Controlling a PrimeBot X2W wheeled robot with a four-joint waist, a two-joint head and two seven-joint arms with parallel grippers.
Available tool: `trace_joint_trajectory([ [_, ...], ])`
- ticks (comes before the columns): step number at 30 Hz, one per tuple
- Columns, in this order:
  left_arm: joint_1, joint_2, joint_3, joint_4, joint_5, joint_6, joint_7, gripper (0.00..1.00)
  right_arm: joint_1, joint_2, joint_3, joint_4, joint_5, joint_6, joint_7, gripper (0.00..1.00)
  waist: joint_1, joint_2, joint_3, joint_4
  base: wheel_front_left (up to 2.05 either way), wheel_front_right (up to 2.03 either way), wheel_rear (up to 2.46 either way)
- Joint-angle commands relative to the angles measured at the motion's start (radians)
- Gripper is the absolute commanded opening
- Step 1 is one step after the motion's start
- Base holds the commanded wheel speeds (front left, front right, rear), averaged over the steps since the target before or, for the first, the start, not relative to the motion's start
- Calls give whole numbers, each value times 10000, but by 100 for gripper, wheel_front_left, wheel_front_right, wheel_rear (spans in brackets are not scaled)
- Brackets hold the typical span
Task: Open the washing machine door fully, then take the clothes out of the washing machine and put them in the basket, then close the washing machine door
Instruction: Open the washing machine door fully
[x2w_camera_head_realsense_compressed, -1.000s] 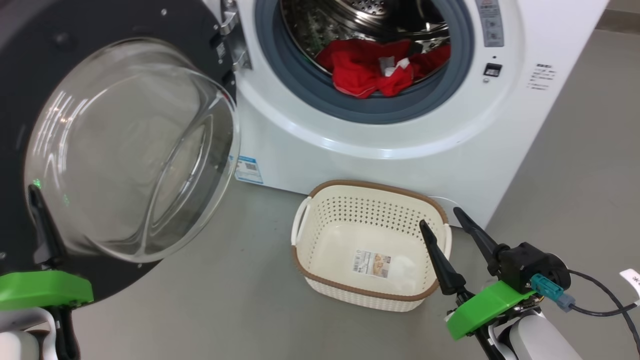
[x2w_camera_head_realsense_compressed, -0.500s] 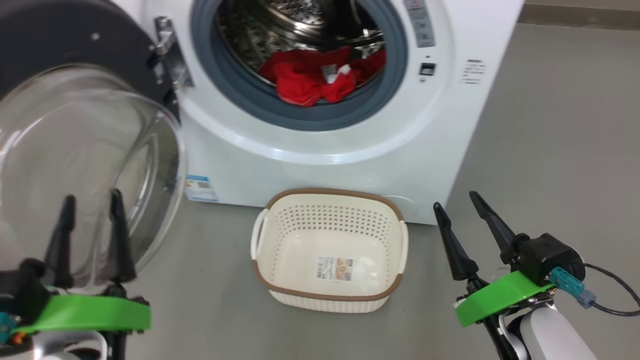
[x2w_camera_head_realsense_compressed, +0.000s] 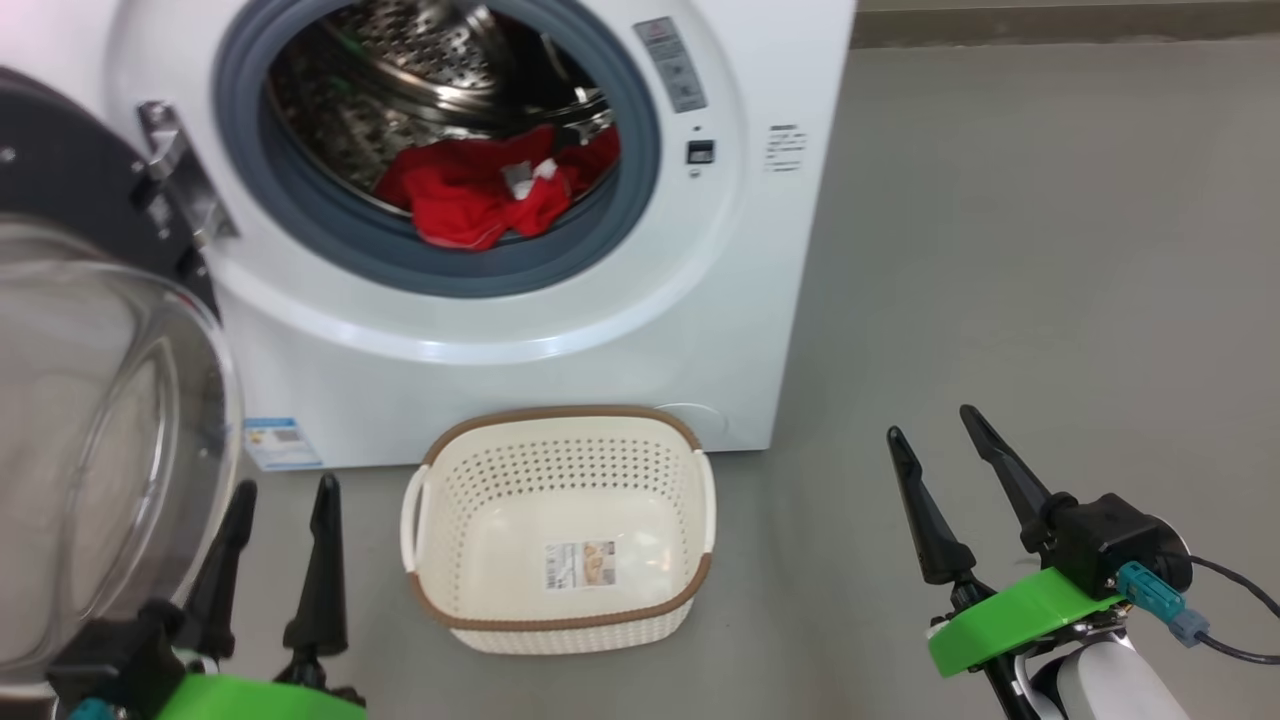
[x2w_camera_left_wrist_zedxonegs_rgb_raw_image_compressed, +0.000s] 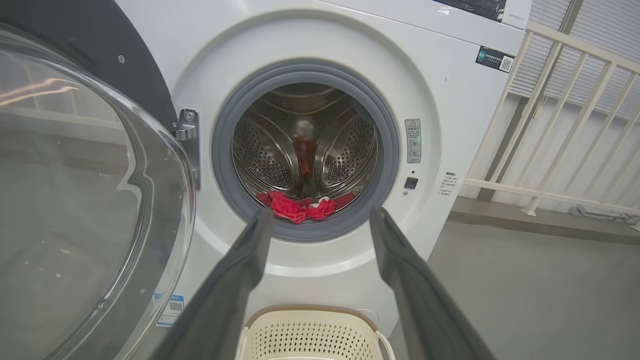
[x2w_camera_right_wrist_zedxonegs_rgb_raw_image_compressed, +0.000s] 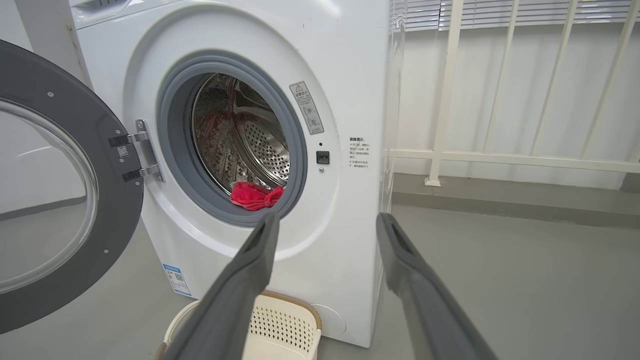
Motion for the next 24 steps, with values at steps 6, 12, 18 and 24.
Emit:
trace_joint_trajectory([
  [6, 274, 153, 356, 256, 111, -145, -480, 100, 29, 2, 60, -359, -156, 63, -65, 100, 0, 0, -282, -720, 0, 0, 0],
  [12, 593, 7, 404, 638, 357, -232, -740, 100, 292, -88, -137, -476, -191, 63, -65, 100, 0, 0, -397, -962, 0, 0, 0],
  [18, 881, -122, 535, 780, 677, -303, -807, 100, 597, -153, -260, -556, -187, 63, -65, 100, 0, 0, -513, -1078, 0, 0, 0],
  [24, 1262, -272, 753, 1017, 1096, -373, -815, 100, 938, -239, -336, -606, -188, 63, -65, 100, 0, 0, -675, -1111, 0, 0, 0],
])
